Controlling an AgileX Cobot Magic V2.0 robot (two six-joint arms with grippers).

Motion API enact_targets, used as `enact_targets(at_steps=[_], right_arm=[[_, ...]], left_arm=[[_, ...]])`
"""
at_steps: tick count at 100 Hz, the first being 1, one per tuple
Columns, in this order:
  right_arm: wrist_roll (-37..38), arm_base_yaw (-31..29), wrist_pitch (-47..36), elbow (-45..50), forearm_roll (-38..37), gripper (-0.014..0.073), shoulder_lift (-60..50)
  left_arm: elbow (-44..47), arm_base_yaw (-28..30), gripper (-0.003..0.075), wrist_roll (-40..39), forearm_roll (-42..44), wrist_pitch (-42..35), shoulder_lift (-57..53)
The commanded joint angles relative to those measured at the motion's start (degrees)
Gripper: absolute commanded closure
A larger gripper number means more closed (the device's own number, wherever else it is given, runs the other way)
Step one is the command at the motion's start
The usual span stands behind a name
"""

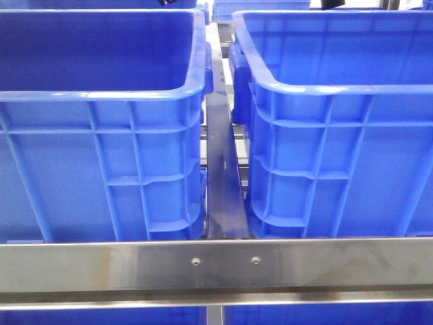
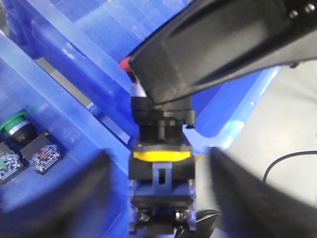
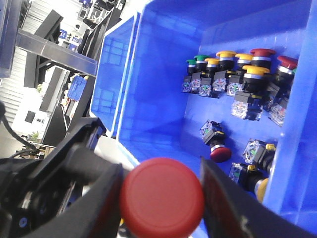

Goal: Pick red and yellow buttons and place in box
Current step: 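Carry the red button with the right gripper into the empty bin and release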

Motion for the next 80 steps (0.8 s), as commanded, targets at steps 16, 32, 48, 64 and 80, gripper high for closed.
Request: enact_targets(at_steps=[16,32,48,64,80], right_arm=[[-2.46,-4.43,3.91,-2.82,3.3,0.0344,-1.93],[-8.9,-10.94,5.09,-5.62,2.1,0.0344,-2.1],[-19.99,-16.3,3.2,-7.32,-0.51,0.0344,-2.1],[-32.47,-17.51,-6.29,-7.32,-2.49,0.0344,-1.9],[-41.58,-17.4,-15.64,-7.32,-2.9,0.0344,-0.49]], left_arm=[[-2.16,-0.36,0.0033,-0.08,-1.14,-2.41,-1.95],[-2.16,-0.36,0.0052,-0.08,-1.14,-1.47,-1.95],[-2.16,-0.36,0.0072,-0.08,-1.14,-1.34,-1.95],[-2.16,-0.36,0.0095,-0.08,-1.14,-0.72,-1.95],[-2.16,-0.36,0.0102,-0.08,-1.14,-0.15,-1.95]])
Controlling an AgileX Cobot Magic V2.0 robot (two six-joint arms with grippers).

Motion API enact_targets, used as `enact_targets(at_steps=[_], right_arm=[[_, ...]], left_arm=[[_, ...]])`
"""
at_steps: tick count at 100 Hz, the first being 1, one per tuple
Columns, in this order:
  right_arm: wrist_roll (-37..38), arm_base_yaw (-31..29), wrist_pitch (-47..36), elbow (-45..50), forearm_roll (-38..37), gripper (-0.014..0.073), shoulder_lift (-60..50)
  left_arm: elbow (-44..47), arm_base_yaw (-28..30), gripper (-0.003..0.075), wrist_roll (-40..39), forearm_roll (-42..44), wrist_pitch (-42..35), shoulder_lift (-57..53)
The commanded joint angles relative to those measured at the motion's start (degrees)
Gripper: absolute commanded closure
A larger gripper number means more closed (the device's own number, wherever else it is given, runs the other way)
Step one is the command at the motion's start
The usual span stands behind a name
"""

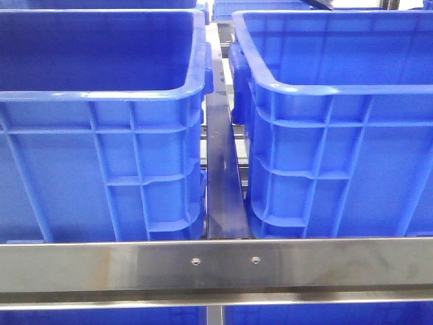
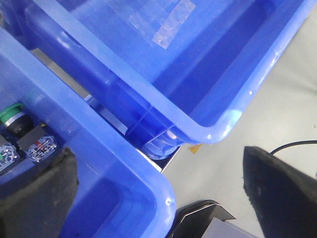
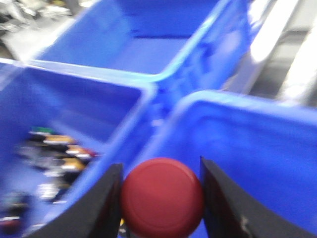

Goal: Pick red and yellow buttons and place in box
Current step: 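Carry the red button with the right gripper into the empty bin and release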

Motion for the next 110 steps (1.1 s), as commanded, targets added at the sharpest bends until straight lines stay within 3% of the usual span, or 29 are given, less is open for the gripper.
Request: enact_targets(at_steps=[1,35,110], right_arm=[[-5.97,-0.16,-5.37,-2.1,2.58,0.0344,-0.93],[-7.72,-0.09,-21.01,-2.23,2.83,0.0344,8.03],[-7.72,0.1,-20.76,-10.76,5.42,0.0344,22.69]], left_arm=[[-2.16,-0.36,0.0102,-0.08,-1.47,-2.13,-1.95],[-2.16,-0.36,0.0102,-0.08,-1.47,-1.04,-1.95],[-2.16,-0.36,0.0102,-0.08,-1.47,-1.04,-1.95]])
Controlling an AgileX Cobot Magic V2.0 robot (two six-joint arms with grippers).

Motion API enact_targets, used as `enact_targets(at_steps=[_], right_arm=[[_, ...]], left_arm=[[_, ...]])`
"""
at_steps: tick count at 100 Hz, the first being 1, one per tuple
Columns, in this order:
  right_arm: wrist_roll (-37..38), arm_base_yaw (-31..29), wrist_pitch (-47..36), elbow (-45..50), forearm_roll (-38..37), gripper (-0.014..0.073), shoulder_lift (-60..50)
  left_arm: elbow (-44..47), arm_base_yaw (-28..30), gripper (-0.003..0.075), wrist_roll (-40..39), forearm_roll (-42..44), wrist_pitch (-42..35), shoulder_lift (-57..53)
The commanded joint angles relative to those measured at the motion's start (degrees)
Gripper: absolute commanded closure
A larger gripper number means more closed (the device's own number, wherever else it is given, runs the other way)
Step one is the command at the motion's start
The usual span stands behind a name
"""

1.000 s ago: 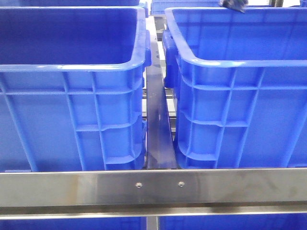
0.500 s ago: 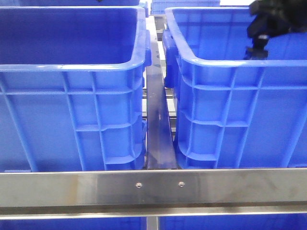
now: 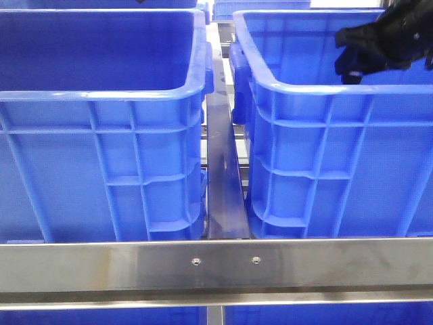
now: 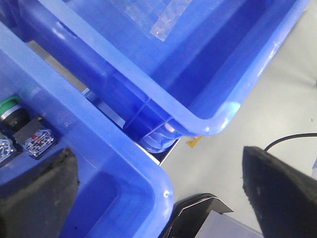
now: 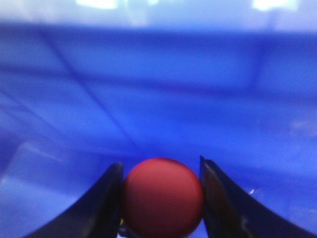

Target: Pick red and yellow buttons and place in box

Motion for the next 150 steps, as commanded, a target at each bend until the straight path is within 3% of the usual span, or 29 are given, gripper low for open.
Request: enact_targets(at_steps=[1,44,63,70,141,150], right_arm=[[-0.7,0.1,1.11,-2.59,3.05,0.0344,-2.65],[-0.7,0.1,3.43,-3.89,4.4,0.033,0.26],[-0.7,0.03,3.71,-3.89,4.4,0.0161,0.21],[-0.7,0.03,3.77,-3.89,4.4,0.0136,0.09],[-0.65,0.03,7.85,-1.88,-0.61,0.014,-8.84],[-0.65,-0.2,7.76,1.68,-0.75,0.0184,-12.86]], left_arm=[[-2.16,-0.36,0.0102,-0.08,-1.51,-2.26,-1.95],[-2.16,-0.36,0.0103,-0.08,-1.51,-2.26,-1.95],[-2.16,-0.36,0.0103,-0.08,-1.38,-2.36,-1.95],[-2.16,-0.36,0.0103,-0.08,-1.38,-2.36,-1.95],[-2.16,-0.36,0.0103,-0.08,-1.38,-2.36,-1.95],[-2.16,-0.36,0.0103,-0.08,-0.69,-2.26,-2.06]])
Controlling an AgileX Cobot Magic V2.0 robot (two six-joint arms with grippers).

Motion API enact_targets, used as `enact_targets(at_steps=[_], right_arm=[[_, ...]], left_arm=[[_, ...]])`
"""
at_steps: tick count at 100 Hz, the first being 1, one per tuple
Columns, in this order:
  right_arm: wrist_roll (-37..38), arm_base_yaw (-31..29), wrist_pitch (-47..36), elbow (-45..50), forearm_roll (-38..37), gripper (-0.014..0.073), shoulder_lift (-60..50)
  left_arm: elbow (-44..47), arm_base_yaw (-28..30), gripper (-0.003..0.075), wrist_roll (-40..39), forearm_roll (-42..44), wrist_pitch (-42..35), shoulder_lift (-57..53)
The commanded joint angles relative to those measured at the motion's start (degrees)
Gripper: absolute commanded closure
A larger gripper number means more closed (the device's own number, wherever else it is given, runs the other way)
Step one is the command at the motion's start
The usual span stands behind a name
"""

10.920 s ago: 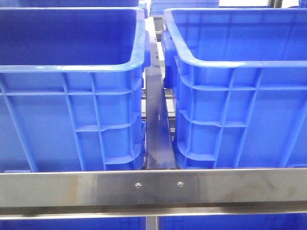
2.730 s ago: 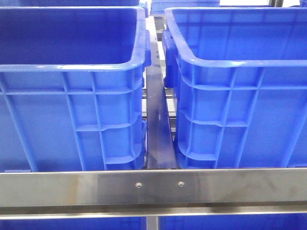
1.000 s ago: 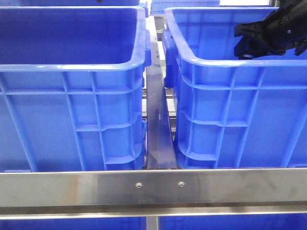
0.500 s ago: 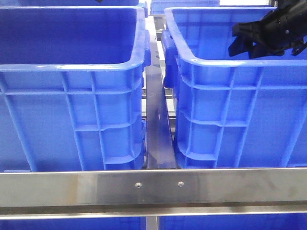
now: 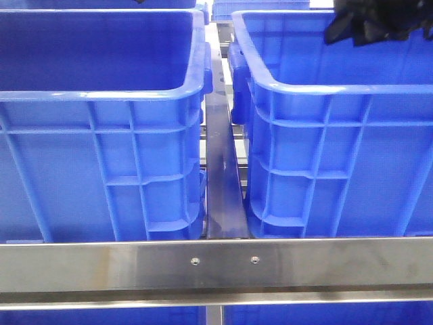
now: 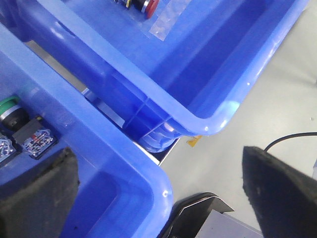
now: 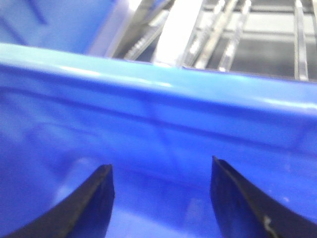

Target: Pick red and yellow buttons and place in box

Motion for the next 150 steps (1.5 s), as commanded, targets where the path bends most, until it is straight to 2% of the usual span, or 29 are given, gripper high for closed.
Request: enact_targets(at_steps=[1,8,16,37,67,86,100,109,123,136,150], right_arm=[[-0.51,-0.2,1.58,1.36,0.39,0.0184,-6.27],[-0.51,-0.69,1.53,4.57,0.39,0.0276,-9.47],[-0.51,-1.4,1.53,8.72,0.39,0.0419,-13.96],[-0.51,-1.78,1.65,18.9,0.39,0.0669,-24.95],[-0.46,-1.78,5.06,31.71,0.39,0.0662,-41.46],[-0.46,-1.78,5.21,36.62,0.39,0.0662,-49.15],[-0.46,-1.78,5.08,38.15,0.39,0.0662,-50.78],[-0.46,-1.78,5.36,38.65,0.39,0.0662,-50.78],[-0.46,-1.78,5.61,38.96,0.39,0.0662,-50.78],[-0.46,-1.78,5.61,38.96,0.39,0.0662,-50.78],[-0.46,-1.78,5.61,38.96,0.39,0.0662,-50.78]], left_arm=[[-2.16,-0.36,0.0103,-0.08,-0.88,-2.37,-2.06],[-2.16,-0.36,0.0103,-0.08,-0.19,-2.36,-2.26],[-2.16,-0.36,0.0103,-0.08,0.06,-2.36,-2.24],[-2.16,-0.36,0.0103,-0.08,0.93,-2.36,-2.24],[-2.16,-0.36,0.0103,-1.48,6.54,-2.36,-2.24],[-2.16,-0.36,0.0103,-12.96,21.42,-2.36,-2.24],[-2.16,-0.36,0.0103,-22.88,32.92,-1.89,-2.24],[-2.16,-0.36,0.0103,-24.74,36.93,-1.68,-2.24],[-2.16,0.84,0.0103,-25.45,38.0,-1.32,-2.01],[-2.04,5.49,0.0103,-29.31,37.44,-0.24,-1.12],[-2.03,12.19,0.0103,-29.31,30.03,0.15,0.84]])
